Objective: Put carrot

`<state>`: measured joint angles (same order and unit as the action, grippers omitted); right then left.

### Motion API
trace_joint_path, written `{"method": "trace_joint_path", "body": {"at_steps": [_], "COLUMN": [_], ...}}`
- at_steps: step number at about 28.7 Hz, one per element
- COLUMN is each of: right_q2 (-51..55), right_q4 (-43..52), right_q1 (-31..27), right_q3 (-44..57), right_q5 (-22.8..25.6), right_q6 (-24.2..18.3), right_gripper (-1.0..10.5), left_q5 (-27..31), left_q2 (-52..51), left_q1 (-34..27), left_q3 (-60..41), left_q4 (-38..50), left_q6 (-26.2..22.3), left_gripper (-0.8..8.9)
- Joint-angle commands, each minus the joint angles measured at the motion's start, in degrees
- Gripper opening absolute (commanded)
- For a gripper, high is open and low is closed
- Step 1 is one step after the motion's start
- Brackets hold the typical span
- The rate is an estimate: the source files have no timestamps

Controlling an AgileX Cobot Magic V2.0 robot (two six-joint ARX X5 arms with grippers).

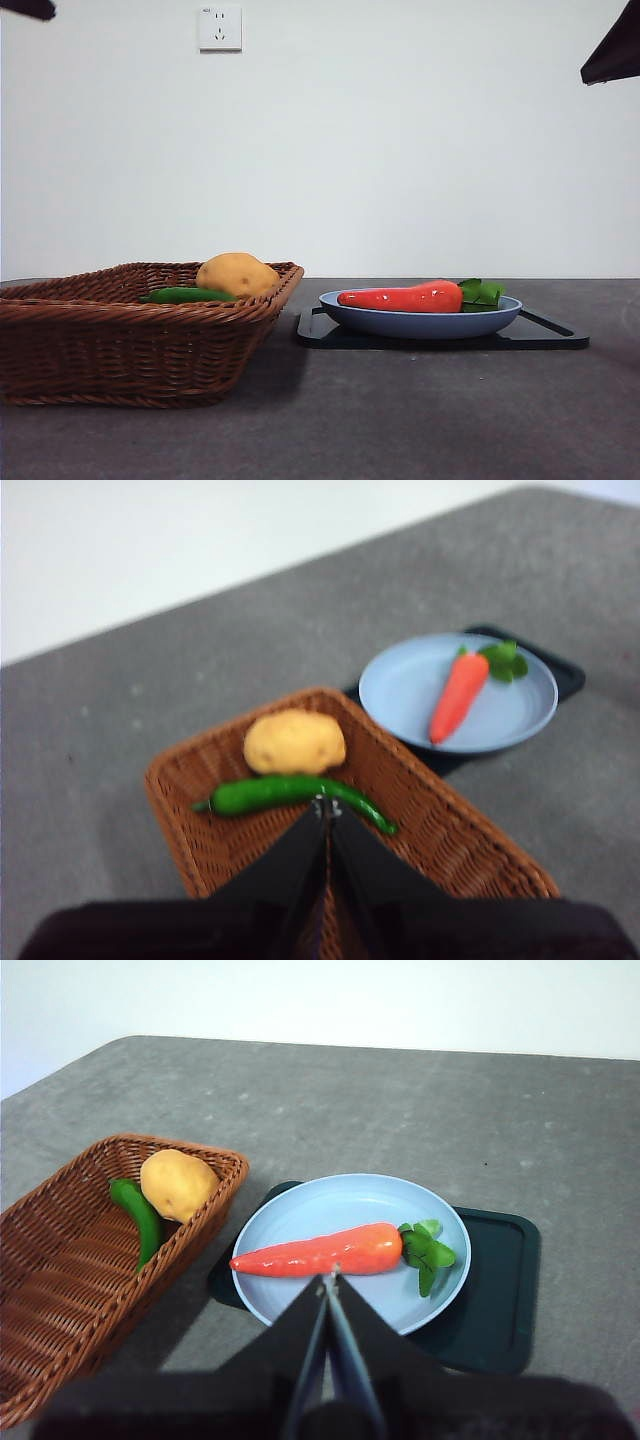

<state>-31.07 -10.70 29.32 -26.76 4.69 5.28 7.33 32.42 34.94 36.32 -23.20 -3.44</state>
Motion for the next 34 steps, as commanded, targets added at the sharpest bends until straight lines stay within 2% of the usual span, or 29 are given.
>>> {"method": "trace_joint_path", "body": {"at_steps": [1,13,14,16,17,20,26,30,34], "right_q2": [-0.39,-0.39,-0.39,-0.39,-0.39,-0.39,-0.39,-0.39,-0.39], "right_q4": [0.59,0.63,0.63,0.63,0.63,0.63,0.63,0.63,0.63], "right_q1": [0.33,0.33,0.33,0.33,0.33,0.33,0.33,0.33,0.33], "right_q3": [-0.35,-0.35,-0.35,-0.35,-0.35,-0.35,-0.35,-0.35,-0.35], "right_q5": [0.15,0.22,0.20,0.17,0.20,0.17,0.17,0.20,0.17], "right_q6": [-0.22,-0.22,-0.22,-0.22,-0.22,-0.22,-0.22,-0.22,-0.22], "right_gripper": [0.0,0.0,0.0,0.0,0.0,0.0,0.0,0.0,0.0], "left_q5": [0.02,0.17,0.13,0.15,0.13,0.07,-0.50,-3.41,-3.50], "left_q2": [1.36,2.19,0.94,-2.38,-4.35,-10.95,-22.58,-27.08,-29.81], "left_q1": [0.35,0.15,-0.13,-1.01,-1.84,-5.97,-18.62,-26.29,-30.73], "left_q3": [0.59,0.46,0.46,0.11,-0.48,-3.87,-14.95,-20.74,-25.22], "left_q4": [0.83,1.44,0.96,0.35,0.72,3.69,12.46,13.22,13.31], "left_q6": [0.83,0.83,0.33,-4.35,-5.09,-5.29,-4.74,-2.49,-1.29], "left_gripper": [0.08,0.08,0.08,0.08,0.08,0.08,0.08,0.08,0.08]}}
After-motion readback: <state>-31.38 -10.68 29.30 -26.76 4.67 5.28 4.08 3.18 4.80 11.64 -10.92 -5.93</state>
